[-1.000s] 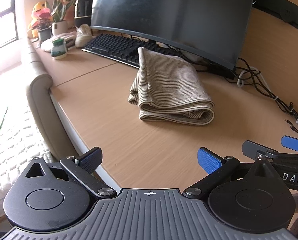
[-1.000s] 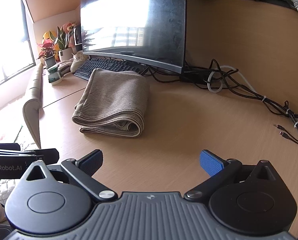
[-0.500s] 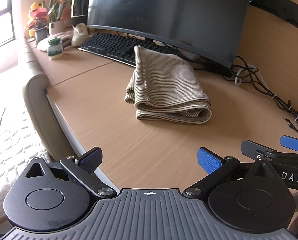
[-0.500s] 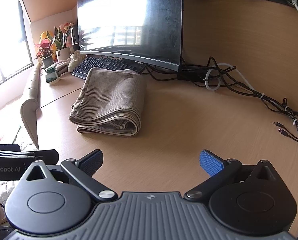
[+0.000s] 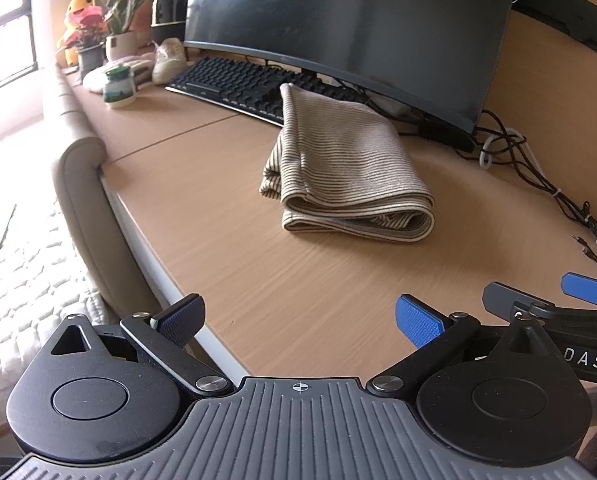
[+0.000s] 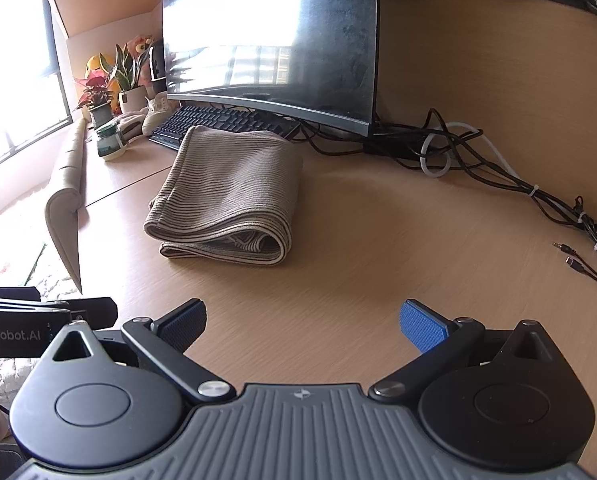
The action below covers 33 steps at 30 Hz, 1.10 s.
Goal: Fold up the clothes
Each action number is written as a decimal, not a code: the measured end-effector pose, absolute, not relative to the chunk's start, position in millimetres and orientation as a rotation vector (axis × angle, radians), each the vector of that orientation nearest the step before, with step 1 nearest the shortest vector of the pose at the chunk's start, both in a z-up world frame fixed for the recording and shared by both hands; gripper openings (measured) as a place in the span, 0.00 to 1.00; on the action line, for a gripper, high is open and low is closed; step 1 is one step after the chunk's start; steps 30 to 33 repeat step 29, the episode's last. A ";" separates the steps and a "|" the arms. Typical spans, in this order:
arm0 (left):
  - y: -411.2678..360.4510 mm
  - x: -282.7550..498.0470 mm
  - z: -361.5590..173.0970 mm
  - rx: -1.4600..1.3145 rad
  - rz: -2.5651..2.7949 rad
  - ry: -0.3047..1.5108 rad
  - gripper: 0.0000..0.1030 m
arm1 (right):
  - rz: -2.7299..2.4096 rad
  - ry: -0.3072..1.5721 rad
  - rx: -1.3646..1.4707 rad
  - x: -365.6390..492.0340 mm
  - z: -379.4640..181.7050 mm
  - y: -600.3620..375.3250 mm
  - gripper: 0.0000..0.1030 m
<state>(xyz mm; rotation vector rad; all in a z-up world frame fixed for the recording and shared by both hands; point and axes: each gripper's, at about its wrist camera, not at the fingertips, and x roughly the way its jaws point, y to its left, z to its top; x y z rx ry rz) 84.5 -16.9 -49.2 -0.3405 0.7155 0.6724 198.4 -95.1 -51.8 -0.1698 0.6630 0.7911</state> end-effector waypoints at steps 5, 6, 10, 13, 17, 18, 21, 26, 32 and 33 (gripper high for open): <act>-18.9 82.5 -47.3 -0.334 0.679 0.711 1.00 | 0.795 0.652 -0.173 196.4 -50.0 -95.6 1.00; -19.4 82.0 -46.9 -0.333 0.681 0.710 1.00 | 0.796 0.651 -0.174 196.3 -49.7 -95.5 1.00; -19.5 81.1 -46.7 -0.334 0.683 0.712 1.00 | 0.798 0.653 -0.177 196.0 -50.1 -95.2 1.00; -19.7 80.9 -46.7 -0.336 0.684 0.714 1.00 | 0.799 0.654 -0.178 195.9 -50.4 -94.3 1.00; -20.3 80.3 -46.2 -0.335 0.684 0.711 1.00 | 0.797 0.651 -0.183 195.6 -50.3 -94.2 1.00; -20.4 80.1 -46.2 -0.334 0.683 0.711 1.00 | 0.797 0.650 -0.185 195.4 -50.4 -94.1 1.00; -20.9 79.2 -45.6 -0.333 0.682 0.706 1.00 | 0.797 0.647 -0.194 194.3 -50.0 -93.5 1.00; -19.5 77.7 -44.5 -0.337 0.669 0.702 1.00 | 0.790 0.634 -0.206 192.8 -47.4 -92.7 1.00; -17.6 75.3 -42.6 -0.329 0.655 0.686 1.00 | 0.775 0.647 -0.179 194.6 -45.5 -93.6 1.00; -17.6 75.3 -42.6 -0.329 0.655 0.686 1.00 | 0.775 0.647 -0.179 194.6 -45.5 -93.6 1.00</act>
